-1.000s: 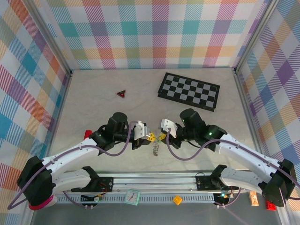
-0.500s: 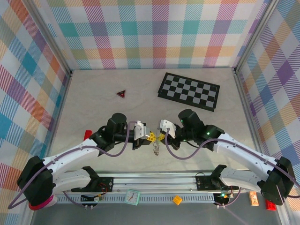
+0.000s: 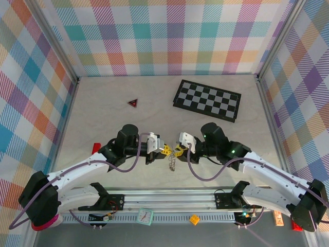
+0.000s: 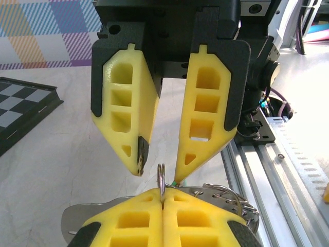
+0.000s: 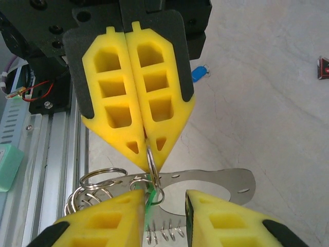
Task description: Put the keys on the keyring
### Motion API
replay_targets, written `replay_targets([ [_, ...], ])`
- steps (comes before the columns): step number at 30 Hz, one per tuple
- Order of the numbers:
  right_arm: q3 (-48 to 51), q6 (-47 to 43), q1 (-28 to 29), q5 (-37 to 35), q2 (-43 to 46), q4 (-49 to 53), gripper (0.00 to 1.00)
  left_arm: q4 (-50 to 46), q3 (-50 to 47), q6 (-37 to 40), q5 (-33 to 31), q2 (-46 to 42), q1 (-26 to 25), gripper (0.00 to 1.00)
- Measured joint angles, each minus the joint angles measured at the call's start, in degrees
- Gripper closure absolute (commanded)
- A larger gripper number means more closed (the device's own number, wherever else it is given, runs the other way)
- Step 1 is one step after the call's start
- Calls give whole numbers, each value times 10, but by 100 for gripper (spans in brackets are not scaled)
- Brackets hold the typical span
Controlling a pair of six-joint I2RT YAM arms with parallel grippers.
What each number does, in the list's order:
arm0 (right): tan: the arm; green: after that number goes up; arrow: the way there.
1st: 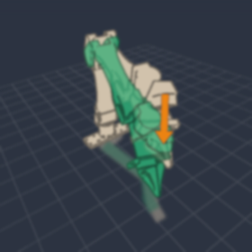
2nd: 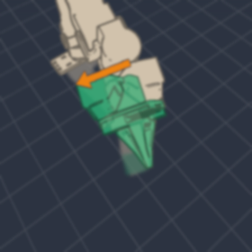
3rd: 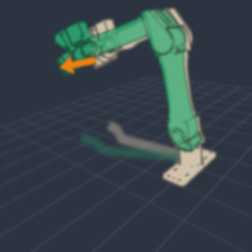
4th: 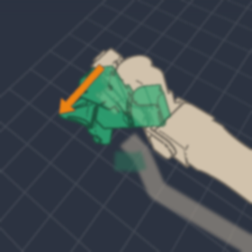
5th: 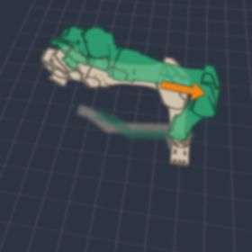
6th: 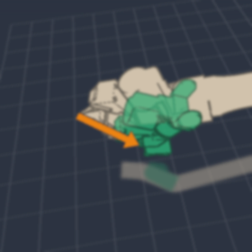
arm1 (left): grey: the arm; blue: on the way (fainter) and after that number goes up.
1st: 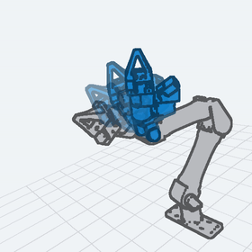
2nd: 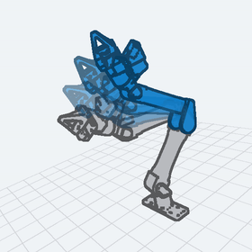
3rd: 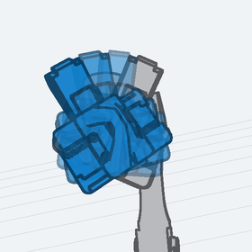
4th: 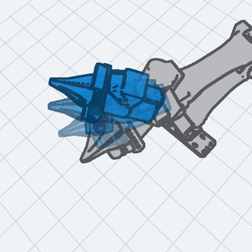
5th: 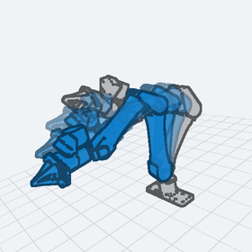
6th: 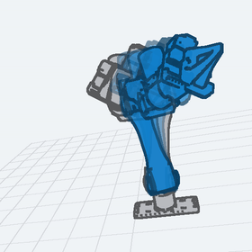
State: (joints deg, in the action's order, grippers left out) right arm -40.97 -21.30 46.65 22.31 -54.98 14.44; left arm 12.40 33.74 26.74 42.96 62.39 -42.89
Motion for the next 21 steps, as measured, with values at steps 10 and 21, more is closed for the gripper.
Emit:
replay_targets([
  [10, 0, -1, 0, 12, 0, -20, 81, 0, 0, -2, 10, 0, 0, 100],
  [21, 0, -7, -1, 32, -7, -20, 100, 13, -5, -12, 6, 0, 0, 81],
])
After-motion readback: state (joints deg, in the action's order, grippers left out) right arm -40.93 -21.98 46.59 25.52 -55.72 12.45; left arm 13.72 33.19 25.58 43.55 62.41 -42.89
